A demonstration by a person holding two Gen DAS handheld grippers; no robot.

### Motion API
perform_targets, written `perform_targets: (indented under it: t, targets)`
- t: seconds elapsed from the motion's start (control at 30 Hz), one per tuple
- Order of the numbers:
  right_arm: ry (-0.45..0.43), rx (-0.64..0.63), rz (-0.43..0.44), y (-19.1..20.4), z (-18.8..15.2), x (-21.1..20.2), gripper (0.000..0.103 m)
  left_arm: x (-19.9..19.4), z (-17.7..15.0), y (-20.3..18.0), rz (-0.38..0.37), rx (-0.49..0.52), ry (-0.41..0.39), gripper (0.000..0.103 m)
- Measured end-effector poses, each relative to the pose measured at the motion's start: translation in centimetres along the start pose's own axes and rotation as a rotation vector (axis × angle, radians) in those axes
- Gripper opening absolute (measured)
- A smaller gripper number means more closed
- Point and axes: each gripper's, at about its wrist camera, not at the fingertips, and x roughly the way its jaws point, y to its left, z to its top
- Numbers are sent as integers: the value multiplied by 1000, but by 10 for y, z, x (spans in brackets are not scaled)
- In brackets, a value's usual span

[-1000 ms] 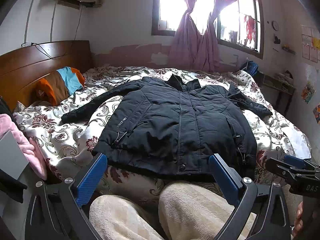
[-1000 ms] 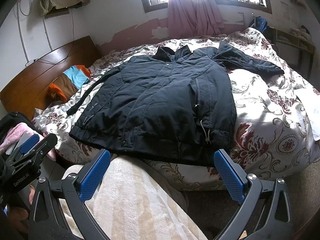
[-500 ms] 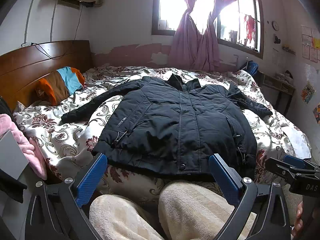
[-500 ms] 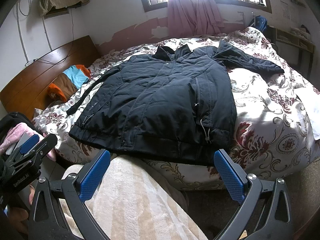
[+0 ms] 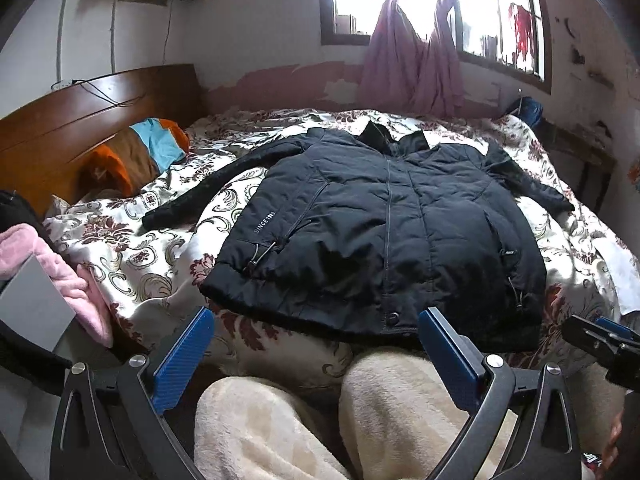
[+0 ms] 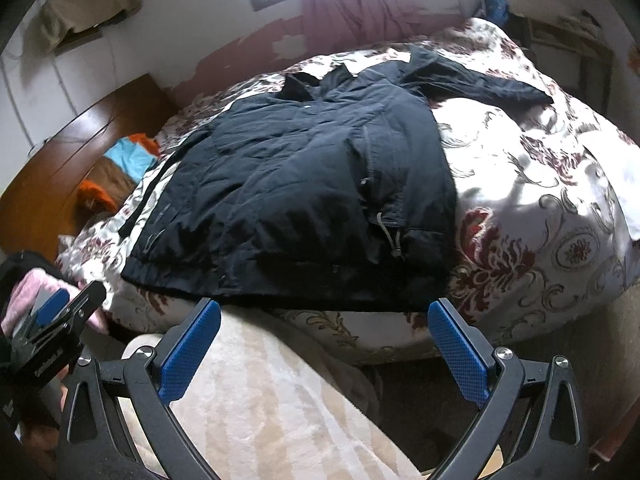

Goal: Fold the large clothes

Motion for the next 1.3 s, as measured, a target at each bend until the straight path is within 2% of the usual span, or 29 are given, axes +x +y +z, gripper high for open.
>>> perform_targets:
  t: [0.3, 0.53, 0.73, 0.87, 1.13, 1.3]
  targets:
    - [-74, 76, -138, -42, 31, 16, 102, 25, 16, -16, -18, 32, 46, 102]
    - [-141, 83, -271, -78, 56, 35, 102, 67, 35, -38, -26, 53, 110, 102]
    - [-174, 79, -331, -108, 78, 63, 102, 105, 58, -62, -29, 90, 137, 102]
    - [-175, 88, -350, -135, 95, 88, 102, 140, 80, -87, -43, 116, 155, 102]
    - [-81, -32, -522, -183, 167, 136, 102, 208, 124, -151, -140, 170, 153, 102]
    - [-64, -83, -599, -195, 202, 151, 102, 247, 149, -201, -203, 230, 167, 102]
